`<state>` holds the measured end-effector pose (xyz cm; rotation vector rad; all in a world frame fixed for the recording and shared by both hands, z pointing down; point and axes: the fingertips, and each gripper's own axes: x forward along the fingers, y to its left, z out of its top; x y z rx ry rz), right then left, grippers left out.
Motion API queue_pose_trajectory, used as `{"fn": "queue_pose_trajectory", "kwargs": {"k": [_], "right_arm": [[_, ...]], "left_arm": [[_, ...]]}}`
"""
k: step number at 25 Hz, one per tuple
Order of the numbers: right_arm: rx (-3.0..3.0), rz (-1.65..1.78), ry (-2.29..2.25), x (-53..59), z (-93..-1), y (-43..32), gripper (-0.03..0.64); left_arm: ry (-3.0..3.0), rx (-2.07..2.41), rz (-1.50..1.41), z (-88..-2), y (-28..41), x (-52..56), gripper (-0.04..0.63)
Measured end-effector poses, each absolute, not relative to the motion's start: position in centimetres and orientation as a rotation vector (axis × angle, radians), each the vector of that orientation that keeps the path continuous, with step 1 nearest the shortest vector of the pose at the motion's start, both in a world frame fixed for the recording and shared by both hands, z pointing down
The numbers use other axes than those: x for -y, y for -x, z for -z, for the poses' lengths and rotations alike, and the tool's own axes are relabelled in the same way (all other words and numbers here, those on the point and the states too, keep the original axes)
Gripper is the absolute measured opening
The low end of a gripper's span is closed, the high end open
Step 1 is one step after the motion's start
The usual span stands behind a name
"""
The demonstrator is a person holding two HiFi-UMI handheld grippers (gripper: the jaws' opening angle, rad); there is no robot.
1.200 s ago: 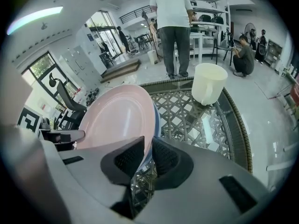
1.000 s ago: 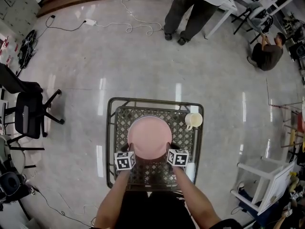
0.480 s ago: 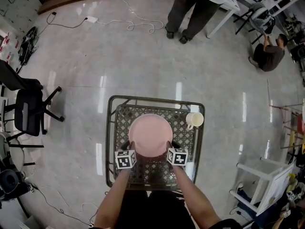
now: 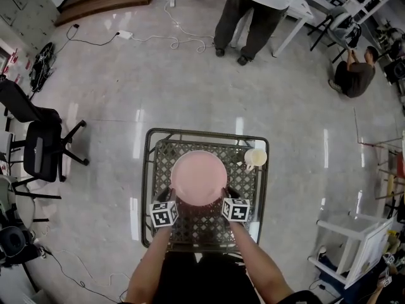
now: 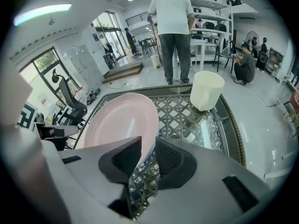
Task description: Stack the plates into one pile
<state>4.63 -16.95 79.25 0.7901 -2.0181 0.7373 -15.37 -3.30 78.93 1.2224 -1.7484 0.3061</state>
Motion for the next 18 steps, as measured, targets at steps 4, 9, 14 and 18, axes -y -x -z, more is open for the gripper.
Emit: {"fn": "queue_pose_trajectory", "kwargs": {"k": [4, 9, 14, 18], "right_arm": [[2.098, -0.716, -0.78, 16.1, -76.6, -5.2, 0.044], [2.224, -0.667, -0.762, 14.5, -71.4, -7.1, 0.017], [2.38, -0.562, -0.729, 11.9, -65.2, -9.8, 0.009], [2.475, -0.536, -0.72, 9.8, -61.1, -12.1, 0.009]], "left_arm": [[-1.269, 1.794, -0.278, -76.2, 14.1, 2.7, 0.059], [-1.356, 1.881, -0.243, -70.7, 10.5, 2.1, 0.015], [-1.451, 1.99, -0.205, -63.9, 5.7, 0.8, 0.015], [-1.508, 2.076, -0.125, -58.5, 2.4, -1.0, 0.015]]}}
